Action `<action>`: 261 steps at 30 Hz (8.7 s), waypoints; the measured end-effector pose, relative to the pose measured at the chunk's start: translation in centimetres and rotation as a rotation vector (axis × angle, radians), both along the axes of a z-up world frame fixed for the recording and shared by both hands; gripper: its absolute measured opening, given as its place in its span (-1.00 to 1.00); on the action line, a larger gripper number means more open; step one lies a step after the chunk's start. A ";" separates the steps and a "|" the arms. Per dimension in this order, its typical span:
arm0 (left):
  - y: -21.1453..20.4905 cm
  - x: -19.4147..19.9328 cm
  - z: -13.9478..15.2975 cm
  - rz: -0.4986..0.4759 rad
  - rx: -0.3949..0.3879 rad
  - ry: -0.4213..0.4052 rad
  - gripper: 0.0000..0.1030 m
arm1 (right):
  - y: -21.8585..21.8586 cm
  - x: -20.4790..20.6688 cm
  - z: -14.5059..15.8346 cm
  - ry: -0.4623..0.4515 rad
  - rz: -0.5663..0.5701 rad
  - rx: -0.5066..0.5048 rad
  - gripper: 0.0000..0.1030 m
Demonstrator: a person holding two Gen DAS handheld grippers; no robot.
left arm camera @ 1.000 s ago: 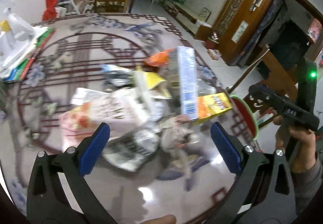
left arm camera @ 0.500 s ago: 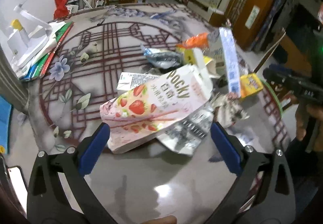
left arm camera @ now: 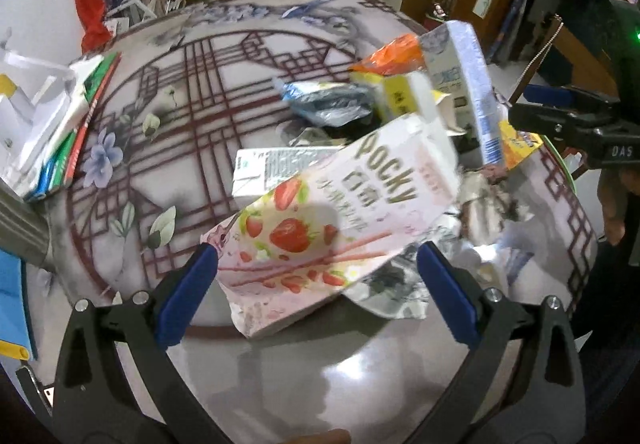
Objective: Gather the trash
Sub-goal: 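Grasp the pink Pocky box with the left tool while the right tool grasps the white toothpaste box, then carry both boxes to the red bin and open both tools to drop them, then move both tools back over the table toward the yellow box and paper cup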
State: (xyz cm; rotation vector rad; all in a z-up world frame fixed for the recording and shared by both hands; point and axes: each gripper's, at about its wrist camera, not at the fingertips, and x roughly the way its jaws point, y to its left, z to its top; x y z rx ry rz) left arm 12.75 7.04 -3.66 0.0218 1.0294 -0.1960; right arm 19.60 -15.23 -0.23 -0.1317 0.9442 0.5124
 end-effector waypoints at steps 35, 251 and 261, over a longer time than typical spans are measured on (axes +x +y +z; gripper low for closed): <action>-1.8 2.4 -1.5 -0.042 0.102 -0.040 0.36 | 1.2 2.6 -4.3 0.081 0.036 0.030 -0.17; -5.2 -1.6 -4.1 0.044 -0.059 0.067 0.89 | -8.2 -2.6 -4.9 0.127 0.054 0.013 0.86; -4.7 -2.1 -4.6 0.072 -0.056 0.065 0.89 | -4.8 -6.3 -4.5 0.104 0.202 -0.011 0.86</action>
